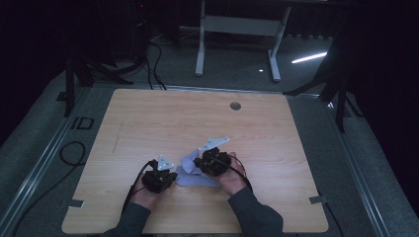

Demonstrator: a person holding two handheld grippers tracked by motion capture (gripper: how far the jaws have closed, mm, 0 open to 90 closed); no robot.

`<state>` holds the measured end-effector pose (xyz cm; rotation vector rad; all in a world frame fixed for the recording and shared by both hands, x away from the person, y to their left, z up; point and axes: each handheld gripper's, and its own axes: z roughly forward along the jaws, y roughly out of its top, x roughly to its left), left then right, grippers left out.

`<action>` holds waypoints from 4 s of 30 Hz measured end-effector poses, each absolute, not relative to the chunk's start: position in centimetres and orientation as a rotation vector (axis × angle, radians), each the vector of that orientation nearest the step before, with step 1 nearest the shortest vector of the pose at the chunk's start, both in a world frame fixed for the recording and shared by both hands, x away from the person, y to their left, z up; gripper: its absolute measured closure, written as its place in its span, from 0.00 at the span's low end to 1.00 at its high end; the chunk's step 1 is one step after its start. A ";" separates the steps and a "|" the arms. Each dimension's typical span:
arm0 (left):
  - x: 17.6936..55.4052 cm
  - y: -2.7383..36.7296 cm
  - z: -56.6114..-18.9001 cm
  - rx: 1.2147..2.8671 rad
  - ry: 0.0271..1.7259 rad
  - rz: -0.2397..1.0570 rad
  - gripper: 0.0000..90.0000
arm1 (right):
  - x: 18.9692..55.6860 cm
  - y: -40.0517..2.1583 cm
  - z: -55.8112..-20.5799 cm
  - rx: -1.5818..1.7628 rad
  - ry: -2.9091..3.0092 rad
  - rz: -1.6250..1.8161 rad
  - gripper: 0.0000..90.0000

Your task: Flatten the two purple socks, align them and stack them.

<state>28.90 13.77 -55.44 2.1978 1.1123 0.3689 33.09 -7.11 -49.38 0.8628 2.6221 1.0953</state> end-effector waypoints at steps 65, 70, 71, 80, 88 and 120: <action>29.7 12.1 -55.4 2.219 1.066 0.445 0.96 | 33.4 -13.0 -52.7 1.126 2.577 0.963 0.72; 29.7 12.2 -55.4 2.222 1.065 0.444 0.97 | 33.3 -13.4 -52.7 1.137 2.573 0.954 0.98; 29.7 12.2 -55.4 2.221 1.065 0.443 0.97 | 33.2 -13.6 -52.5 1.137 2.565 0.955 0.99; 29.6 12.1 -55.4 2.218 1.069 0.448 0.97 | 32.5 -14.5 -51.5 1.140 2.525 1.008 0.72; 29.6 12.1 -55.4 2.217 1.069 0.450 0.97 | 32.2 -13.7 -53.5 1.147 2.591 0.891 0.92; 29.2 13.0 -54.7 2.106 1.064 0.468 0.83 | 33.3 -15.9 -53.1 1.233 2.497 0.925 0.53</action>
